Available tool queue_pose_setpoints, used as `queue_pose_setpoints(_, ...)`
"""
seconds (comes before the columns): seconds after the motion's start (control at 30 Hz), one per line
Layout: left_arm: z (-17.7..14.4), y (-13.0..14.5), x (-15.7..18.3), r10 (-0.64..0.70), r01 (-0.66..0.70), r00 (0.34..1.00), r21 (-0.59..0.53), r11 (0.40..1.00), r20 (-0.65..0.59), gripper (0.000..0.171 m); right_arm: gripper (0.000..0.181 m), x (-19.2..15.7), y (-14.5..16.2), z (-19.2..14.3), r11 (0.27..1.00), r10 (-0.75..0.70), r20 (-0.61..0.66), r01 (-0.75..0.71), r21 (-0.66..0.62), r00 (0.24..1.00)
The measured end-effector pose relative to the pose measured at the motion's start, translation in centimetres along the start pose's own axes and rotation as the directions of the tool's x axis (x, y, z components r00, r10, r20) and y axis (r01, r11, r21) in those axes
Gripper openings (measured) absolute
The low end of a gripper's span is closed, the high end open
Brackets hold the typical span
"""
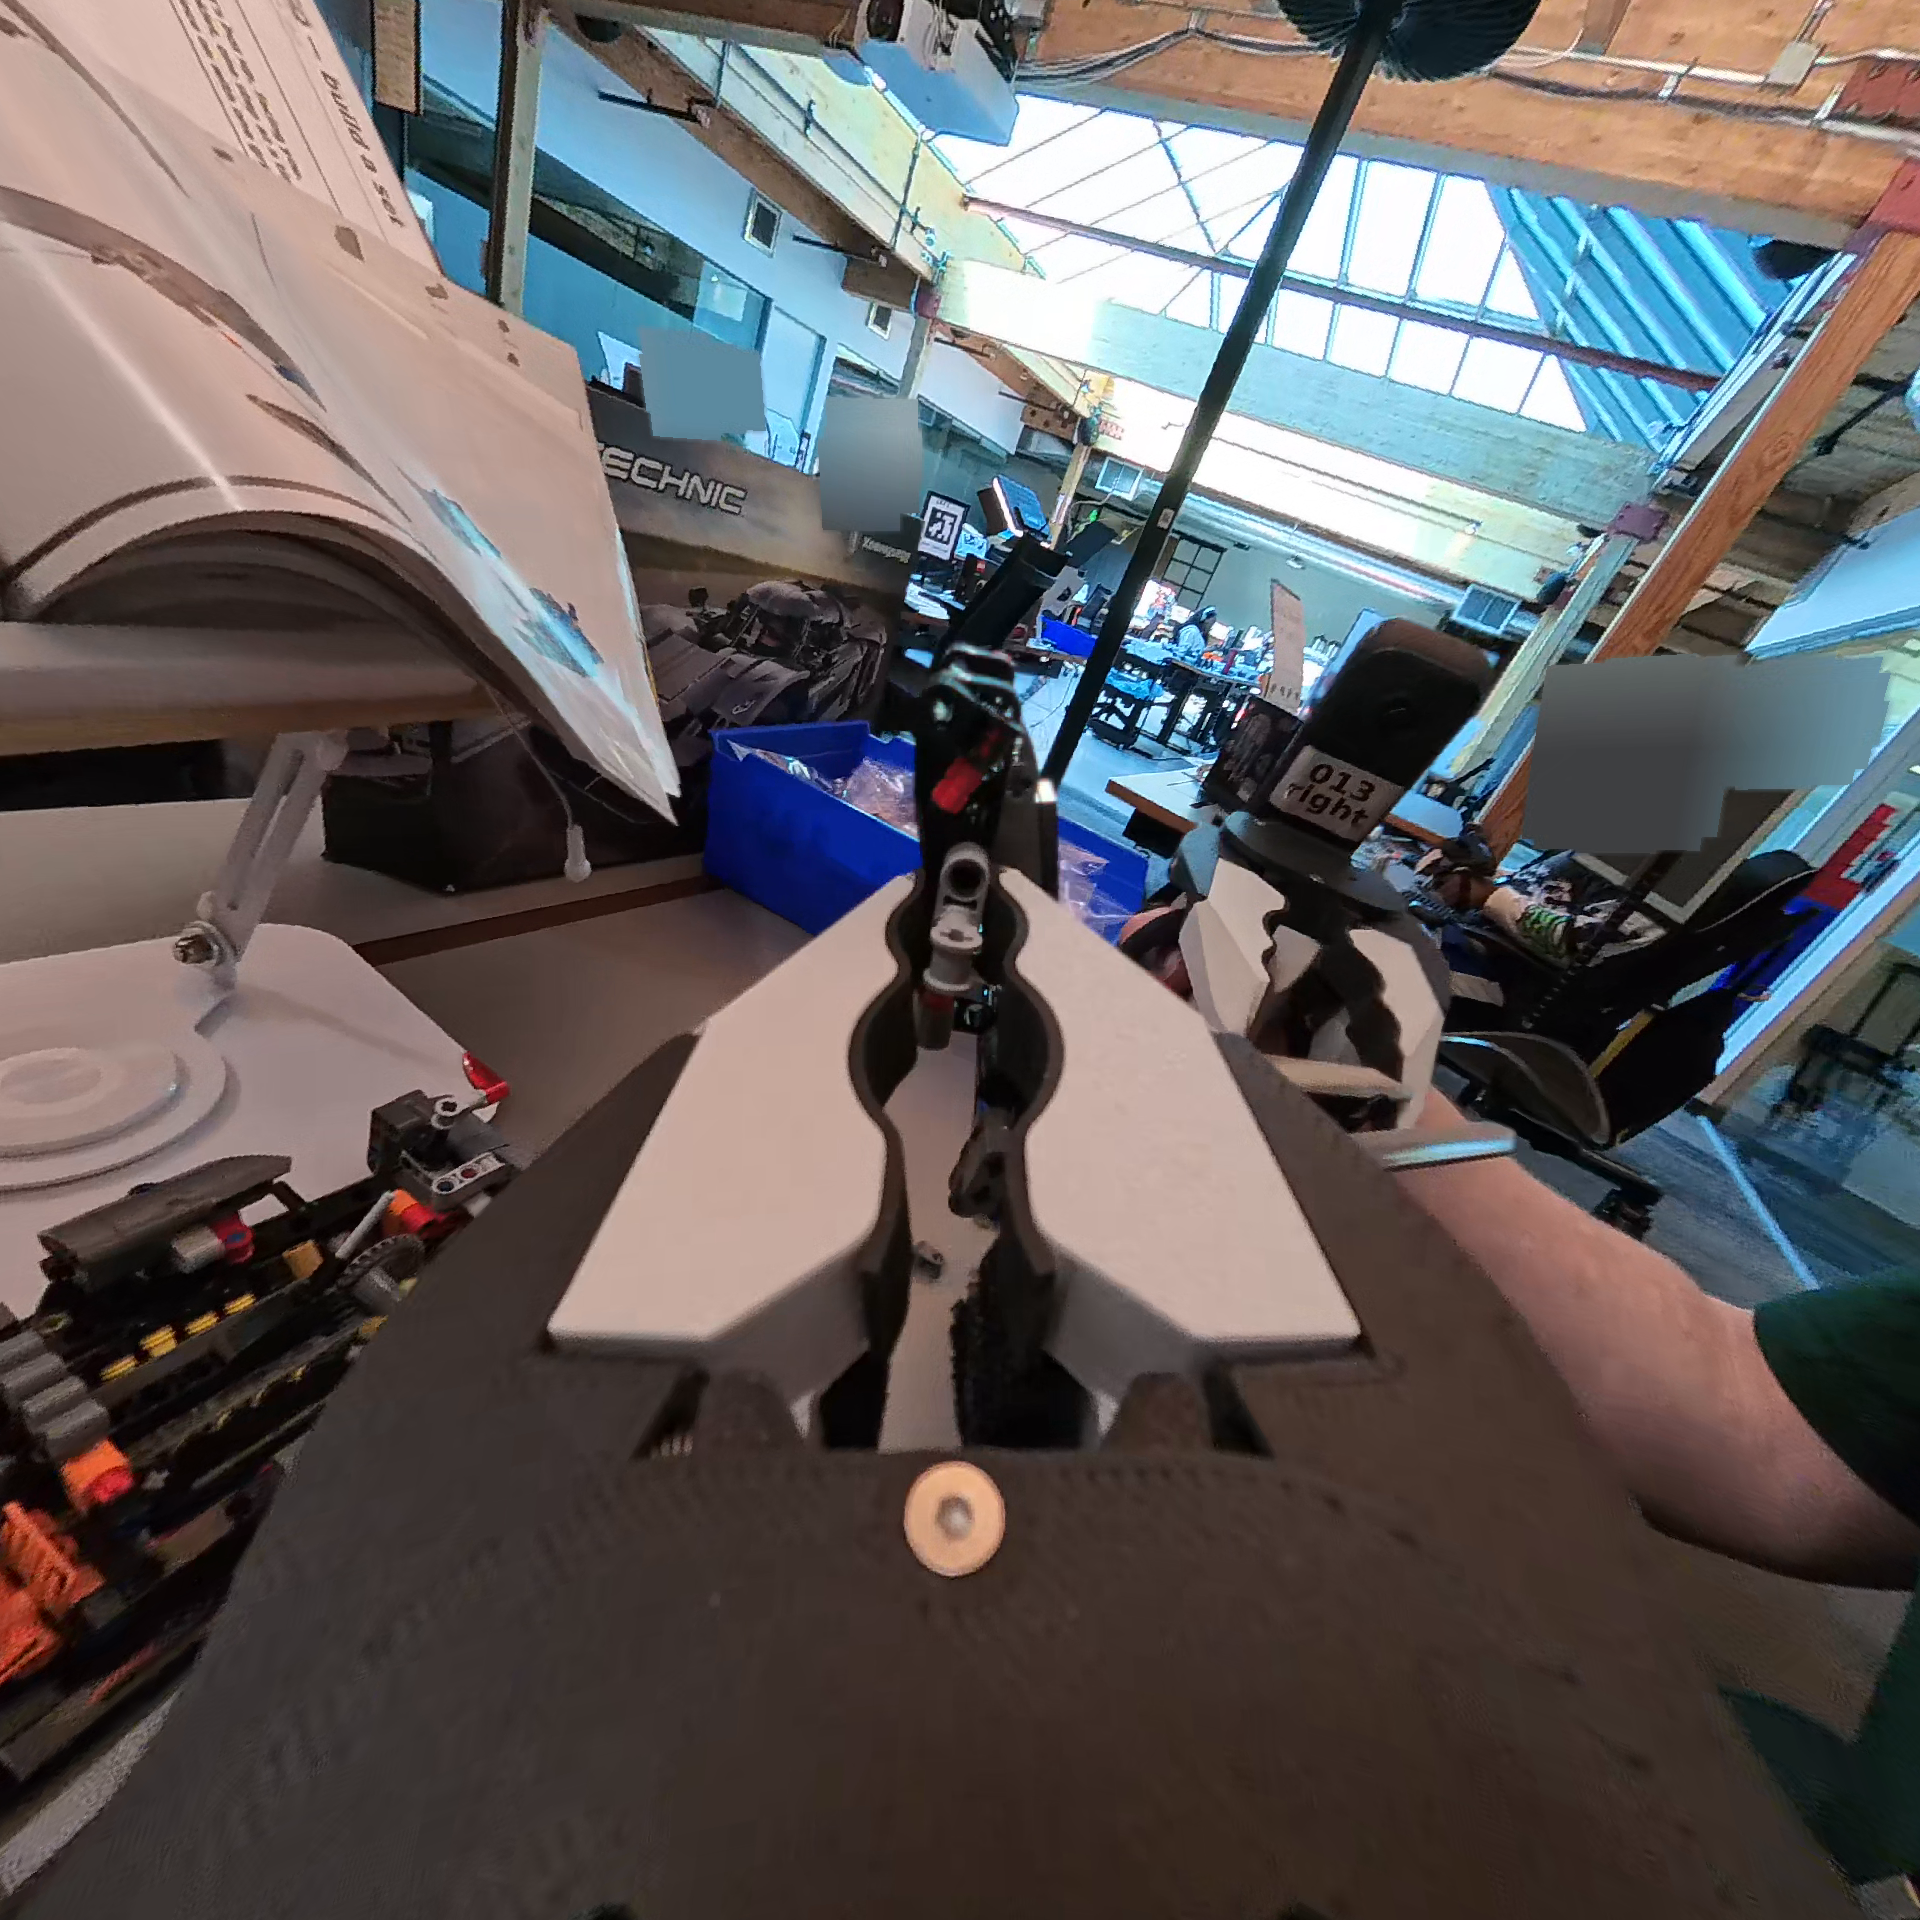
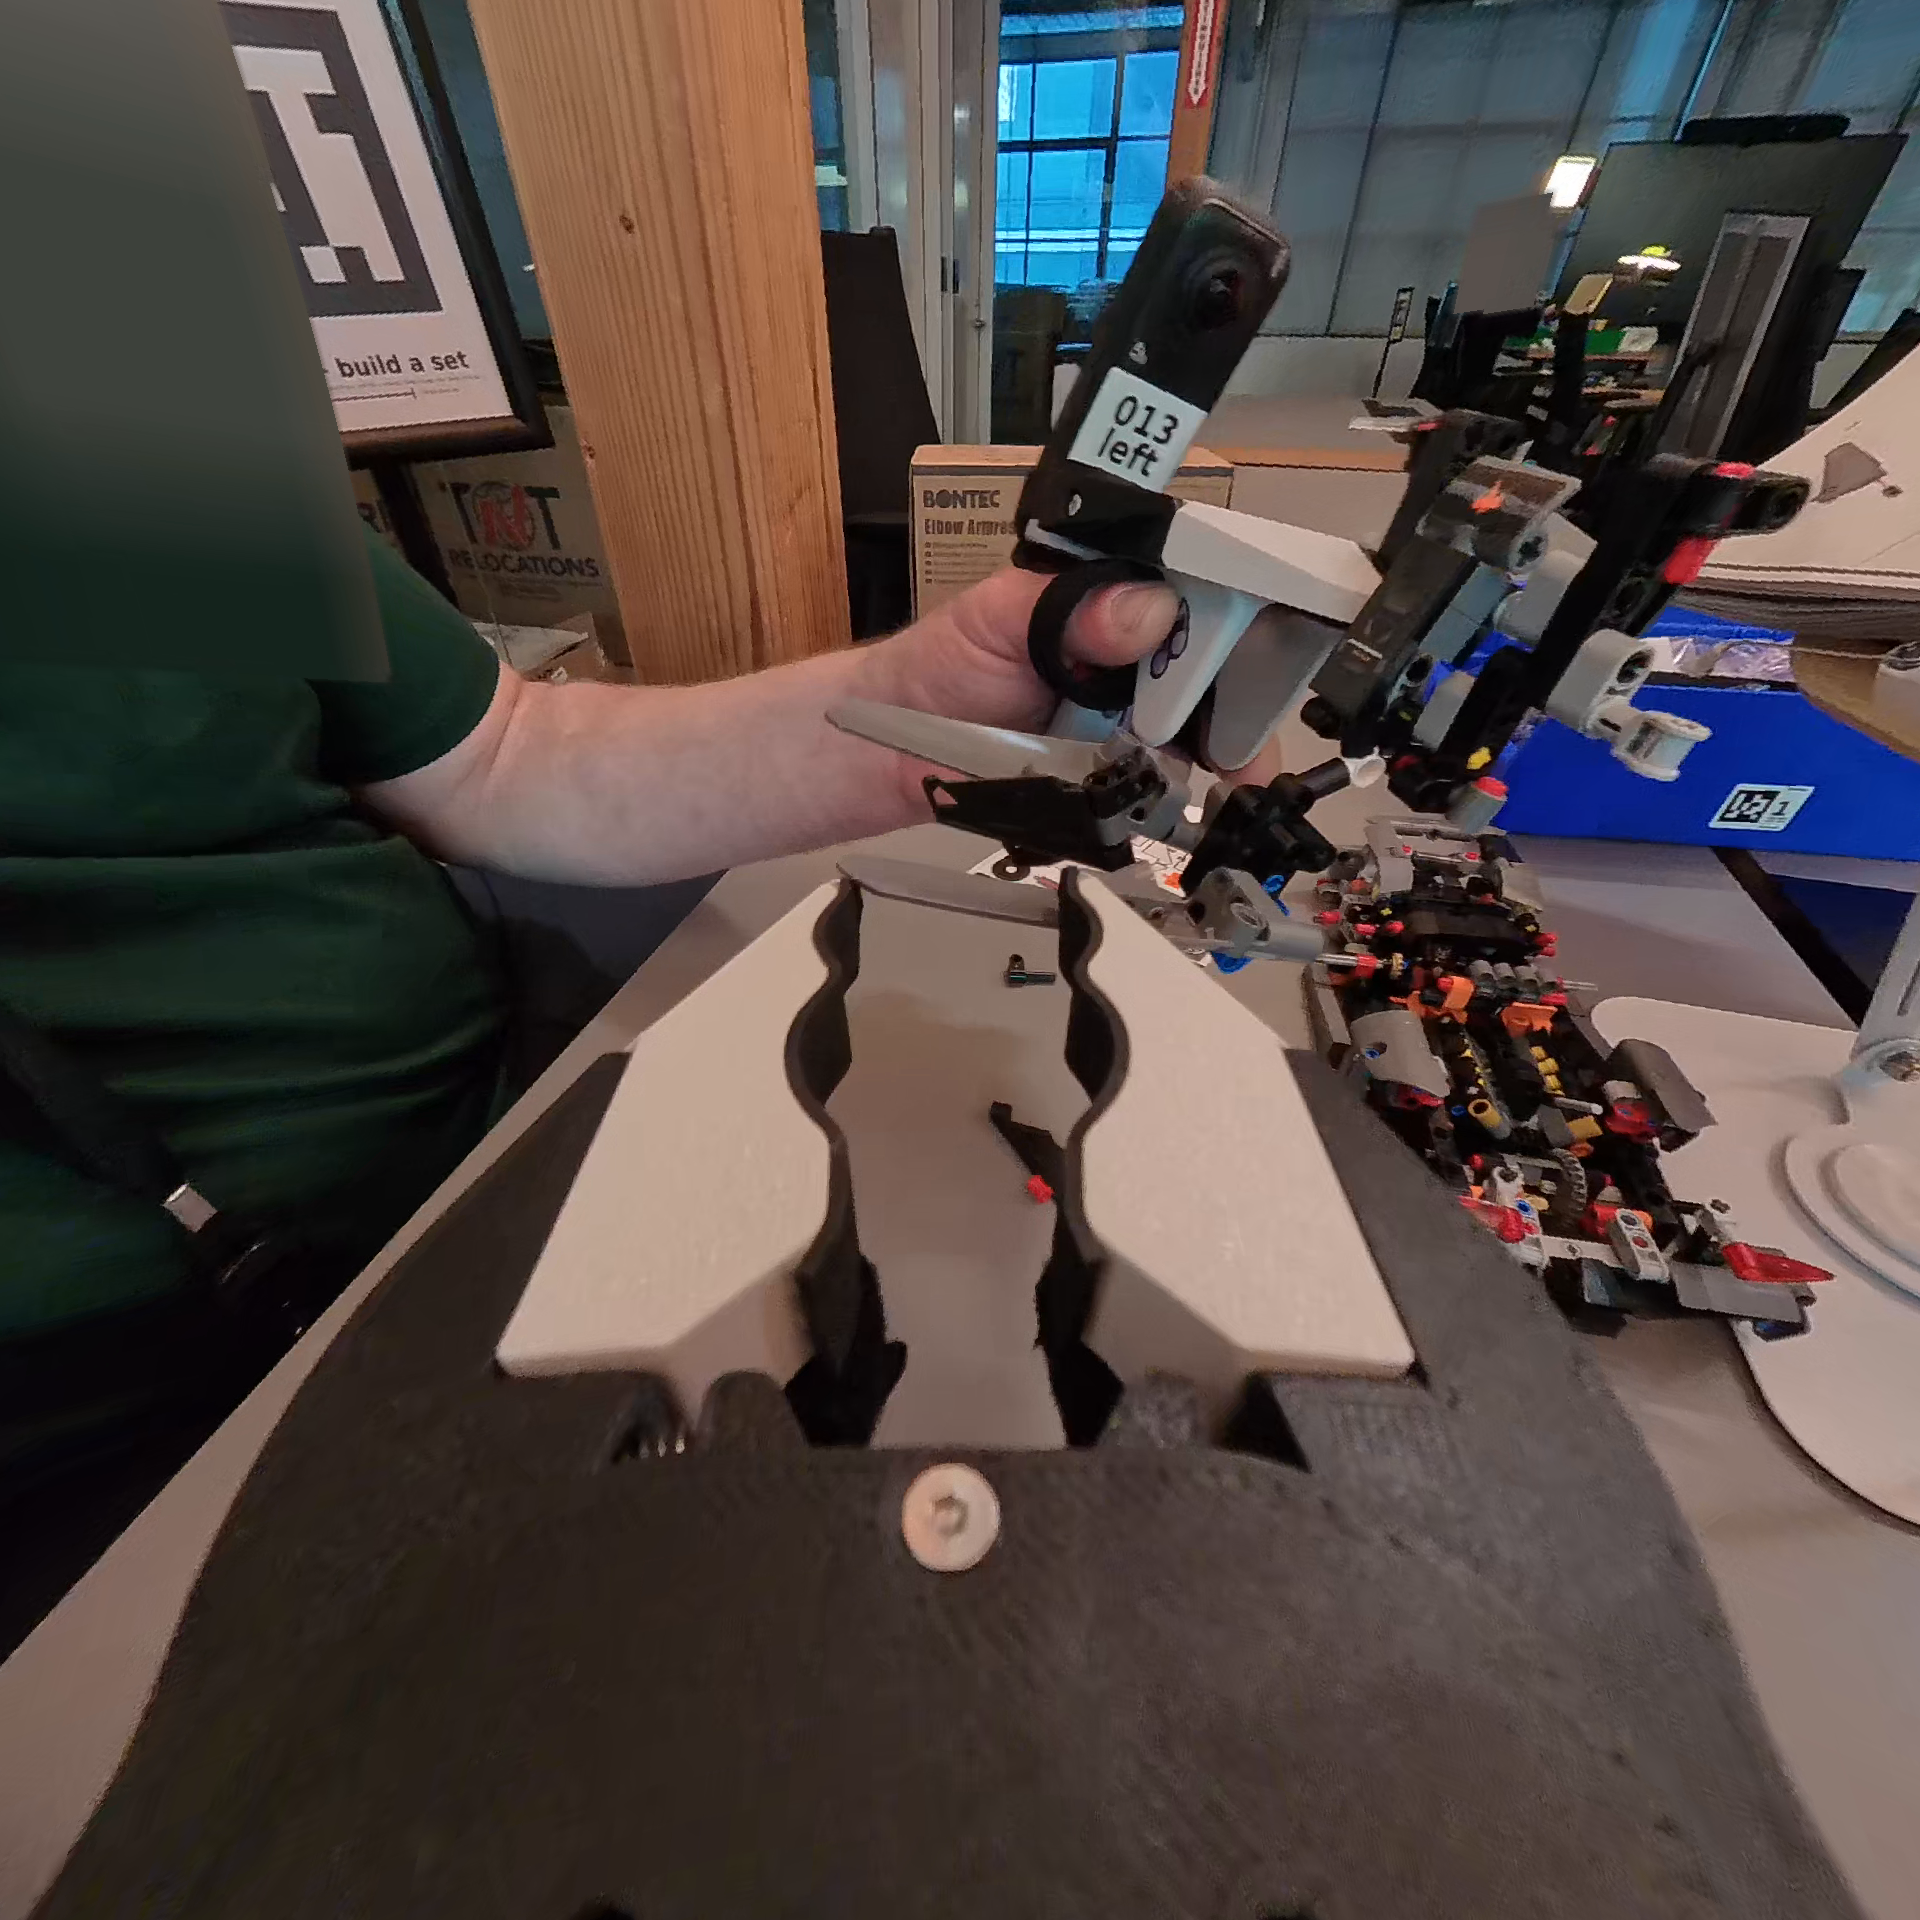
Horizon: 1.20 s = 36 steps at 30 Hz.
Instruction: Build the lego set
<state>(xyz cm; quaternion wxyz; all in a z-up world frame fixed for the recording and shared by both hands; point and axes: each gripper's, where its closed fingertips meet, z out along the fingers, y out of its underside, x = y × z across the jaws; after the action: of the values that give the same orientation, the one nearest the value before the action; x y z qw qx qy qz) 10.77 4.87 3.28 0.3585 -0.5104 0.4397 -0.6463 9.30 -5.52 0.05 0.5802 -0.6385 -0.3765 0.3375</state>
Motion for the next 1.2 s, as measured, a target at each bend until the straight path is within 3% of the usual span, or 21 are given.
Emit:
queue_pose_setpoints(0.07,0.0,-0.1,0.1,-0.029,0.029,0.999,0.015,0.999,-0.03,0.006,0.037,-0.3,-0.4,-0.1,1.0,0.005,0.017,-0.005,0.021,1.0)
queue_pose_setpoints(0.2,-0.3,-1.2,1.0,-0.092,0.104,0.985,0.085,0.991,-0.143,0.006,0.04,0.2,-3.2,-1.7,0.977,0.069,0.03,-0.073,0.199,0.997)
queue_pose_setpoints(0.27,-0.4,-1.4,1.4,-0.085,0.103,0.98,0.09,0.991,-0.177,0.007,0.034,2.8,-4.2,-2.9,0.945,0.16,-0.075,-0.131,0.3,0.984)
queue_pose_setpoints(0.33,-0.3,-1.5,2.2,-0.061,0.082,0.973,0.09,0.993,-0.221,0.007,0.038,3.9,-4.8,-3.7,0.884,0.28,-0.024,-0.248,0.397,0.96)
queue_pose_setpoints(0.47,0.3,-1.3,3.8,0.003,0.022,0.959,0.082,0.996,-0.282,0.007,0.045,4.8,-2.3,-1.2,0.885,0.374,-0.02,-0.35,0.307,0.927)
queue_pose_setpoints(0.63,1.4,-0.5,5.1,0.074,-0.056,0.948,0.068,0.996,-0.308,0.007,0.044,4.0,-2.4,1.2,0.841,0.446,0.069,-0.444,0.31,0.893)
queue_pose_setpoints(0.77,1.7,-0.2,5.1,0.116,-0.099,0.948,0.07,0.993,-0.298,0.006,0.016,4.0,-2.7,0.6,0.803,0.475,0.123,-0.487,0.344,0.871)
queue_pose_setpoints(0.87,1.9,-0.2,5.6,0.15,-0.135,0.94,0.068,0.988,-0.305,0.006,0.01,3.9,-2.7,0.5,0.805,0.469,0.121,-0.48,0.35,0.875)
queue_pose_setpoints(1.2,2.2,-0.7,5.7,0.043,-0.001,0.928,0.113,0.994,-0.371,0.006,0.01,3.6,-3.2,0.2,0.816,0.431,0.123,-0.444,0.371,0.894)
